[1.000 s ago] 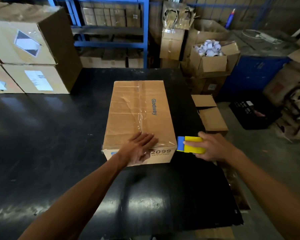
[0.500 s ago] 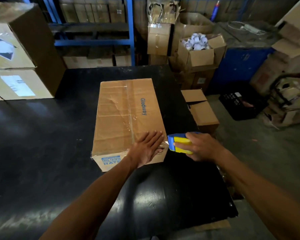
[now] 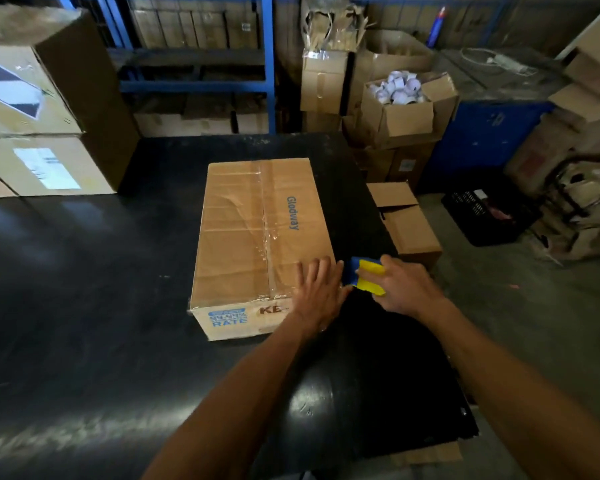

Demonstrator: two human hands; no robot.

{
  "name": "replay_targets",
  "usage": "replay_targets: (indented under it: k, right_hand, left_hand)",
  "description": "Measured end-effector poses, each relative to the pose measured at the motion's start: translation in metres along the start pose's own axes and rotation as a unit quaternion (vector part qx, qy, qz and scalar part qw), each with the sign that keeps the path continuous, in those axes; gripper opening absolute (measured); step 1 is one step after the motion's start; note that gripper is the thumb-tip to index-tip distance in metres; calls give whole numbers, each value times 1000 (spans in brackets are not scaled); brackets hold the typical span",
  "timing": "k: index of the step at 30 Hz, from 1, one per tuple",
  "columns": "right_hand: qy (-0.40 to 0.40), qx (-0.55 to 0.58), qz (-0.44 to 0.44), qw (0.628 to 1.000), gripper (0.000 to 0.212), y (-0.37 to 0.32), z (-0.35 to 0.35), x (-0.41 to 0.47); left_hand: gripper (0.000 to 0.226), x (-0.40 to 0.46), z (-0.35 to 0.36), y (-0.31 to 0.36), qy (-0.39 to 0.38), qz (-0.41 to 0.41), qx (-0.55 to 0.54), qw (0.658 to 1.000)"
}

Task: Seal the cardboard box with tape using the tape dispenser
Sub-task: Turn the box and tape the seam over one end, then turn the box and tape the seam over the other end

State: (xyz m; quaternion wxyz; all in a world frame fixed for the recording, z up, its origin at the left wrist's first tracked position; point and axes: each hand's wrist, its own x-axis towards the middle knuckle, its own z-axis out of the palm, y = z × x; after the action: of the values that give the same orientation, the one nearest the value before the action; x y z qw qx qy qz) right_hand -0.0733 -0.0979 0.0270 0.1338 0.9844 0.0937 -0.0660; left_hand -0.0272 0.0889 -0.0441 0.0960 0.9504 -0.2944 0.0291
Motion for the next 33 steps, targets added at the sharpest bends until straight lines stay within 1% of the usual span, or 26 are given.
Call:
replay_targets:
  k: [2,4,6,7,8,10,14,16,19,21,22,23,25,27,28,29,31,33]
  right_hand:
    - [-7,35,32,999,64,3,-4,-5]
    - [7,52,49,997,63,6,-7,-9]
    - [24,64,66,995,63,8,-10,-14]
    - [32,72,78,994,63,8,-12,-15]
    - [39,81,93,992,63,8,-13,-16]
    - [60,111,115,985,62,8,-13,-14]
    - [89,196,142,966,62,1,-15,-4]
    - [106,226,158,955,61,-5,-19,1]
    - [158,272,184,931,59,-18,-30,11]
    - [182,325,198,907,58,-28,-34,21]
    - [190,358,205,891,58,-33,-35,27]
    - [197,388,210,876,59,-38,-36,33]
    - [209,435,209,851,62,-47,-38,44]
    - [219,455,206,838,63,-52,-43,50]
    - [222,457,199,838,63,-54,-45,51]
    - [224,455,189,841,63,-55,-47,51]
    - [221,447,176,849,66,-55,-50,50]
    - [219,446,183,848,65,-51,-53,45]
  left_hand:
    - [65,4,2,7,-11,-39,-6,999]
    - [80,9,-4,15,-28,-108,-42,993]
    - [95,17,-10,21,-29,-212,-93,973]
    - [97,22,-11,22,-37,-244,-109,963]
    - [96,25,-10,22,-46,-254,-113,959]
    - [92,25,-8,17,-58,-235,-106,964]
    - [86,10,-10,2,-84,-164,-82,979]
    - [90,-4,-13,-16,-89,-116,-74,986]
    - [104,-30,-28,-65,-94,-20,-82,992]
    - [102,-46,-38,-100,-117,42,-96,988]
    - [104,-54,-41,-112,-126,61,-84,987]
    - [110,-60,-42,-118,-136,63,-60,987]
    - [126,-70,-39,-119,-153,13,-3,988]
    - [141,-73,-36,-114,-156,-42,23,987]
    - [144,-73,-36,-114,-169,-50,30,984]
    - [142,-71,-38,-116,-188,-51,37,980]
    - [130,-64,-51,-122,-222,-56,54,972]
    - [128,-52,-66,-125,-245,-68,75,964]
